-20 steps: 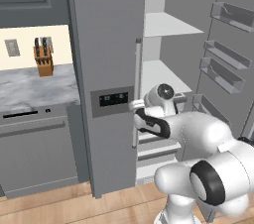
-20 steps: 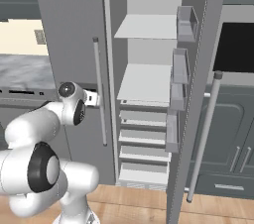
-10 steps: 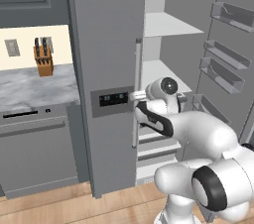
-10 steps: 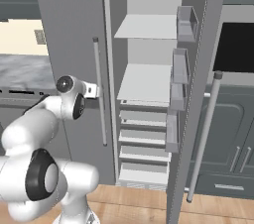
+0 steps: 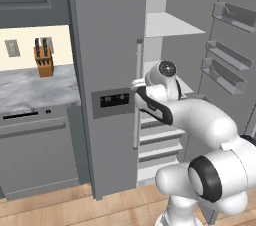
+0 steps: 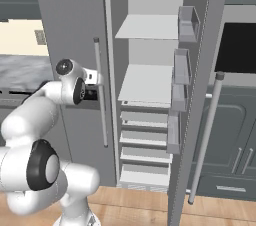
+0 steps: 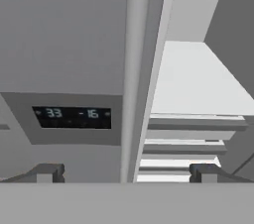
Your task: Place one of the steaks on the plate and the other in the bowl. Then place the bowl in the fridge.
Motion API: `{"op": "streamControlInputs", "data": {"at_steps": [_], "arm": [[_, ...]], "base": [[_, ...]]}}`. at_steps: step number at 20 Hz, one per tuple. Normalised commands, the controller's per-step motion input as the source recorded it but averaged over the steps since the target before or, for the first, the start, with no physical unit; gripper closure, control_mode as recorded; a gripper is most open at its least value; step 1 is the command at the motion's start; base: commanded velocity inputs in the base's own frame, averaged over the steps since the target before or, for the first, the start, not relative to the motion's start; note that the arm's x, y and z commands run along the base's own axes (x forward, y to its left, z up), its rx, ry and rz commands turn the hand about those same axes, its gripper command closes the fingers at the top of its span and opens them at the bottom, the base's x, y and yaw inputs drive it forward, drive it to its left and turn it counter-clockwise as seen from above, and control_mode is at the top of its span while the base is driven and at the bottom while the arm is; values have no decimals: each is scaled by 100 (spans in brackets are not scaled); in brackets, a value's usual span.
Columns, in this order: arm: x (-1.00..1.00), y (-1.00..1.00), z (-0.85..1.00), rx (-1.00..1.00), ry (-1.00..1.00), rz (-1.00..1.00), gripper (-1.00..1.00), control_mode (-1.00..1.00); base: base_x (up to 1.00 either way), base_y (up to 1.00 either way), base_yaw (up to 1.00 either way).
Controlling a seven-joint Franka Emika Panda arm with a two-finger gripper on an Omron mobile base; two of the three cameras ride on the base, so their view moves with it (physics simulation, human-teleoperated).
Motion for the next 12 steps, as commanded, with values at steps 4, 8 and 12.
{"op": "streamControlInputs", "data": {"at_steps": [4, 8, 12], "arm": [[28, -4, -2, 0, -2, 0, -100, -100], [31, -8, -4, 0, -1, 0, -100, -100], [39, 2, 0, 0, 0, 0, -100, -100]], "base": [[0, 0, 0], [0, 0, 0], [0, 0, 0]]}}
